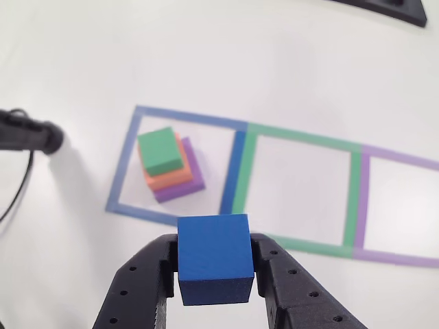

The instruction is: Tower of hanoi

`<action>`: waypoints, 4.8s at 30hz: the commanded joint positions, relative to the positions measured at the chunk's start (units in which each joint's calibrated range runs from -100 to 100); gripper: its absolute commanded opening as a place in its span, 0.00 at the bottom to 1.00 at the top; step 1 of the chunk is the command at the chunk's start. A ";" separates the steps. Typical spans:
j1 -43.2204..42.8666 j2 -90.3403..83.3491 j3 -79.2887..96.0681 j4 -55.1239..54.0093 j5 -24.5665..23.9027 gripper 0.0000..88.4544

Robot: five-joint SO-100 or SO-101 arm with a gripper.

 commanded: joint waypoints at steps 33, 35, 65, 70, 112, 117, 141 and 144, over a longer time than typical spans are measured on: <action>-6.71 3.67 52.68 -67.71 8.47 0.04; -7.01 5.67 54.04 -72.16 8.47 0.04; -7.70 26.26 56.58 -99.03 8.47 0.04; -8.08 27.79 55.49 -100.16 8.47 0.04; -8.46 36.76 52.04 -106.40 8.47 0.07; -8.31 36.92 52.49 -107.37 8.47 0.14; -9.15 29.95 47.22 -101.05 8.47 0.22; -9.23 26.42 44.86 -93.77 8.47 0.18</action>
